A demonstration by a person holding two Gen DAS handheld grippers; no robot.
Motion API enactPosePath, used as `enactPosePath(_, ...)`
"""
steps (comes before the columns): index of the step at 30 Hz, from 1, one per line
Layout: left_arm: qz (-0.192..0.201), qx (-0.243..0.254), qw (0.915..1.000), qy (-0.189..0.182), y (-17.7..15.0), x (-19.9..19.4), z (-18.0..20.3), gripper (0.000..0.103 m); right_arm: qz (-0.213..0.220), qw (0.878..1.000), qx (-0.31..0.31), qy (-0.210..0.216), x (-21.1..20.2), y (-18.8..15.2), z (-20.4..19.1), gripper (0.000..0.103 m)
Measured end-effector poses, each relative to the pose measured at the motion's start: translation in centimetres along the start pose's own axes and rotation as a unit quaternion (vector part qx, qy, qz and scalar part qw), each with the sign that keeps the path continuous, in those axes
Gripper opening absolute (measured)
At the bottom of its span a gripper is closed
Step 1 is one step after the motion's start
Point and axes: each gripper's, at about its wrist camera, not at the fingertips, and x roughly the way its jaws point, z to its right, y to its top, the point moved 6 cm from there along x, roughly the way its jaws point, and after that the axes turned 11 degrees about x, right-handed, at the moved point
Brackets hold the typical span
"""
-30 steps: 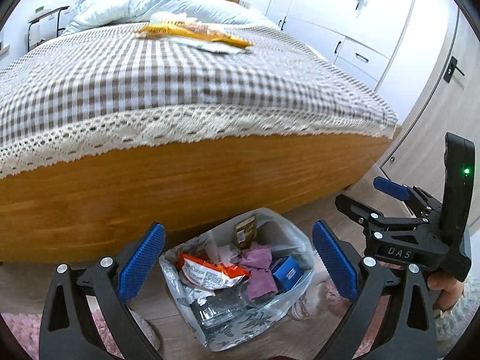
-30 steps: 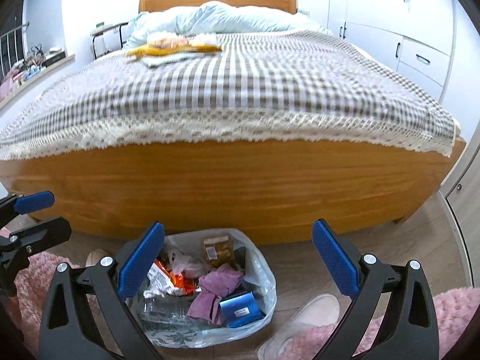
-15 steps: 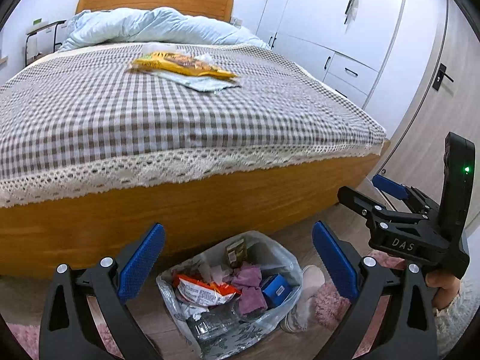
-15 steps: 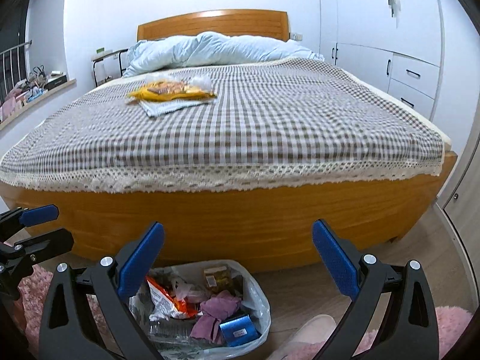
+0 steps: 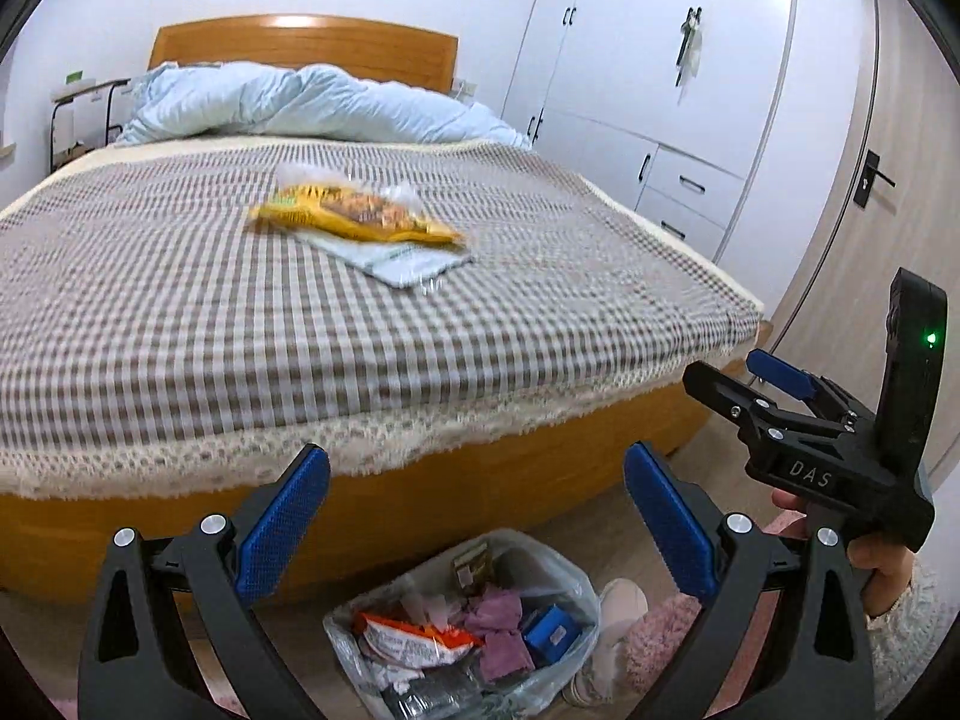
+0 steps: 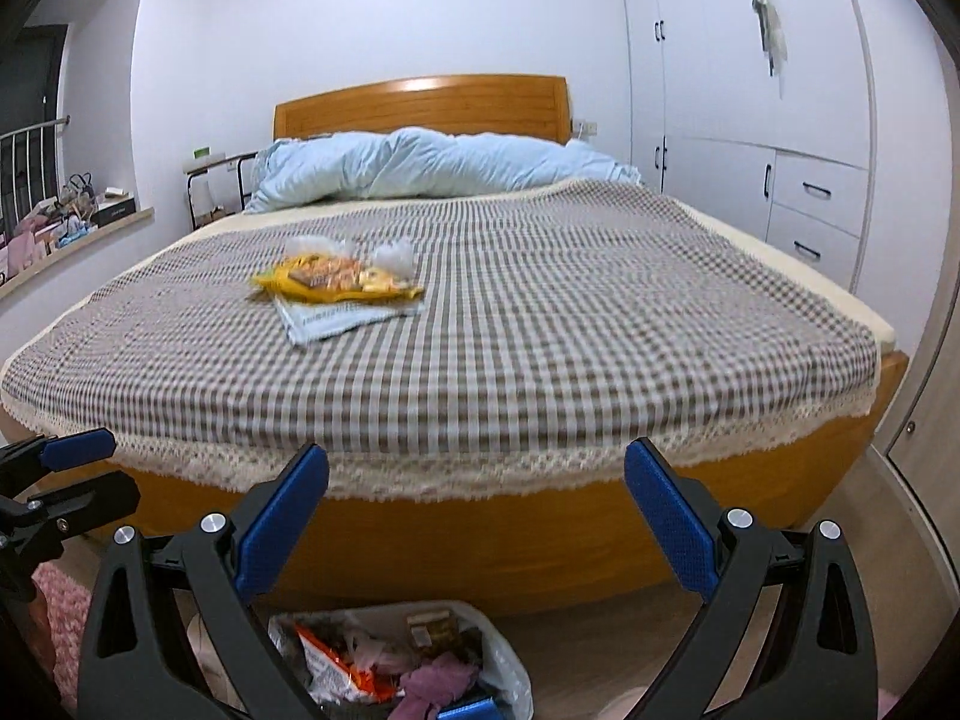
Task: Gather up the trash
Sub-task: 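Move both open grippers across the bed toward the yellow snack packet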
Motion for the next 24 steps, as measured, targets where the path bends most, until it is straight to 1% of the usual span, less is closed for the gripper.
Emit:
enactPosePath(11,0.045,0.013,0.9987,0.02,4.5,-0.2,-1.6,0.095,0.06,0.998,-0.012,0.01,0.3,4.5,-0.7,0.095)
enactPosePath(19,0.071,0.011,0.9971,0.025,7.5,0.5,-2.7,0.095,0.106,0.994,-0.022,0.017,1.1,8.3,-1.6,0.095)
enactPosePath(24,0.091,0.01,0.9951,0.038,10.0,0.7,-3.8,0.095,0.127,0.991,-0.025,0.025,1.7,10.6,-2.4,0.095)
